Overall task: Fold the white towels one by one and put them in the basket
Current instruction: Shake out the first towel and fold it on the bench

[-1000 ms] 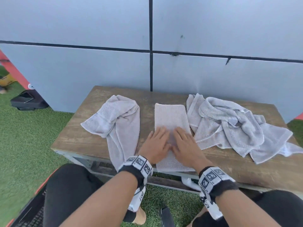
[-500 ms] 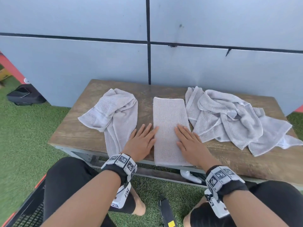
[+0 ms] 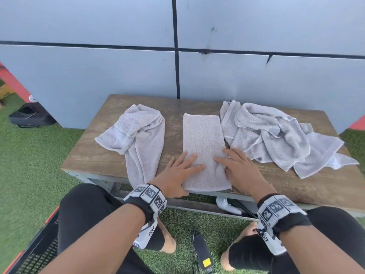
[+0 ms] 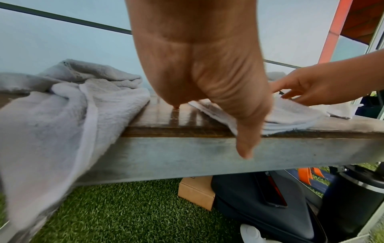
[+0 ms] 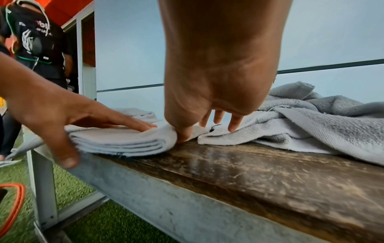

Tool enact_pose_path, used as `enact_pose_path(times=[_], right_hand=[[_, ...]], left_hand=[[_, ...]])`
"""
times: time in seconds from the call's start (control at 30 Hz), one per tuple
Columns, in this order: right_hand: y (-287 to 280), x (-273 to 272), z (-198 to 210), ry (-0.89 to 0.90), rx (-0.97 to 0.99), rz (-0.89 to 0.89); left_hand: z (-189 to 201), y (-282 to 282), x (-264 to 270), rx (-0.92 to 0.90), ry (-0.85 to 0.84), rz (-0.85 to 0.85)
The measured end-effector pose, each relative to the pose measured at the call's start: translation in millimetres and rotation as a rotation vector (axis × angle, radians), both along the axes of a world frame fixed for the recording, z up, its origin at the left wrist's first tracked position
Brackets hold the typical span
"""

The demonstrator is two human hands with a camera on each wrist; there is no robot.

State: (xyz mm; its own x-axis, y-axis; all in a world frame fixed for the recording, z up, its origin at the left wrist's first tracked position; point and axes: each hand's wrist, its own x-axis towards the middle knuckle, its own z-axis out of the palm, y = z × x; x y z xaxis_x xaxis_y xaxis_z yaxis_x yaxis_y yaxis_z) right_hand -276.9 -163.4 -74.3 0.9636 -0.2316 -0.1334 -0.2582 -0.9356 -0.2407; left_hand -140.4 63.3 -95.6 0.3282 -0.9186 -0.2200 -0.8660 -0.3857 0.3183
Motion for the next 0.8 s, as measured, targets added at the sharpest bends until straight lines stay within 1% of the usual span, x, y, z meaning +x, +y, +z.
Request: enact_pose_path(times=[0.1,0.17,0.2,0.27,0.3,0.37,0.43,0.53,0.63,0.7,0.8], right_hand=[[-0.3,-1.2,-1.6,-0.02,0.087,0.005],[0.7,-1.6,-3.8,-0.063,0.181,0.007],[1.8,-1.2,-3.3,-0.112,0.248,-0.001],[6.5,-1.2,0.5,-0.192,0.392,-0.011],[9.5,-1.3,2.3,-0.204,0.453,0.0],[15.4,-1.0,7.6,-0.168,0.55,0.049],[21.7,0.3,11.3,-0.125,0.624,0.039],[29.6,2.5,17.8,-0.182,0.736,-0.071],[30.6,4.9,16.8,-0.202,0.863,-0.207],[30.8,5.2,15.7,-0.184,0.923,-0.274],[32.0,3.2,17.1,-0.189,0.928,-0.288]], left_hand=[[6.0,4.8,5.5,-0.097,0.066,0.057],[11.4,8.4,8.9,-0.223,0.138,0.089],[14.7,9.0,10.5,-0.301,0.17,0.113],[28.8,7.9,7.5,-0.42,0.305,0.249],[37.7,5.8,4.3,-0.461,0.379,0.342],[50.4,2.1,0.5,-0.552,0.513,0.515],[55.6,-0.3,-1.4,-0.632,0.578,0.609],[57.1,0.6,-3.0,-0.673,0.65,0.626],[51.3,6.9,-3.4,-0.607,0.73,0.583],[45.9,9.4,-5.3,-0.542,0.722,0.6],[38.8,10.2,-3.4,-0.548,0.719,0.677]])
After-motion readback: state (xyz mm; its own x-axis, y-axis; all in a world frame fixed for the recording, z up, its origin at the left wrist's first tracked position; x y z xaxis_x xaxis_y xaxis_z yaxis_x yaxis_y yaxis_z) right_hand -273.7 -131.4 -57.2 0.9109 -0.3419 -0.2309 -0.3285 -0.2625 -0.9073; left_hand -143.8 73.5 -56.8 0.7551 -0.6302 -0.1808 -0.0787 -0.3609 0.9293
